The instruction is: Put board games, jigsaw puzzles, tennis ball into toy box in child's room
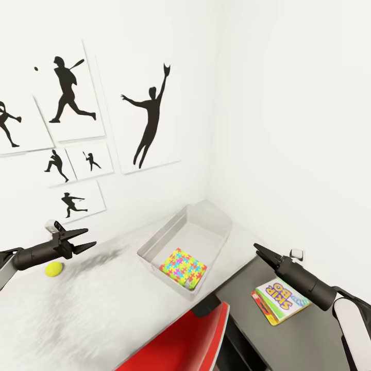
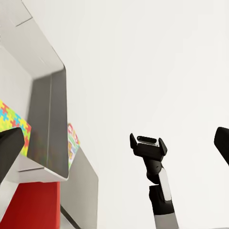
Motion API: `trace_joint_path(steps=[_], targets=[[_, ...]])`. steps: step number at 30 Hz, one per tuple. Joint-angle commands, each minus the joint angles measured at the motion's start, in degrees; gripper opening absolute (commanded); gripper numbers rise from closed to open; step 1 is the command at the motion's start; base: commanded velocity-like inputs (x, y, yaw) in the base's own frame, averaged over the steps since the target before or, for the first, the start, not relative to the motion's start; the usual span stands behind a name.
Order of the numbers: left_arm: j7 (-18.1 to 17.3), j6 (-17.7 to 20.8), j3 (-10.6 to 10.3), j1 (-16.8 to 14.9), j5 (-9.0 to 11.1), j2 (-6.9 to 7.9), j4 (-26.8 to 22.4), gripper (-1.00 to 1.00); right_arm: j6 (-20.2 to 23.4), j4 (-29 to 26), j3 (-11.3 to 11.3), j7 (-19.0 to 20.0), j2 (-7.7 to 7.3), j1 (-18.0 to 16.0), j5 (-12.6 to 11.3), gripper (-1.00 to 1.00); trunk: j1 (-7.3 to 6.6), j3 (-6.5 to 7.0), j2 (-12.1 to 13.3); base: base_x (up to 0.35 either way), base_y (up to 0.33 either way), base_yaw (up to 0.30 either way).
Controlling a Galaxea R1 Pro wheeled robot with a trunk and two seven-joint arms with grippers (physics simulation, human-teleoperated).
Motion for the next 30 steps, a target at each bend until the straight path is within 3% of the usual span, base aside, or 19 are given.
trace_joint_path(steps=[1, 30], targets=[[-0.32, 0.60, -0.33, -0.10, 0.18, 0.07, 0.05, 1.00, 0.31, -0.01, -0.08, 0.14, 0.00, -0.06, -0.01, 1.00, 0.04, -0.12, -0.13, 0.038, -0.035, 0.041], [-0.32, 0.60, -0.33, -0.10, 0.20, 0.02, 0.05, 1.00, 0.31, -0.03, -0.12, 0.14, 0.00, -0.06, -0.01, 1.00, 0.04, -0.10, -0.13, 0.035, -0.003, 0.031]])
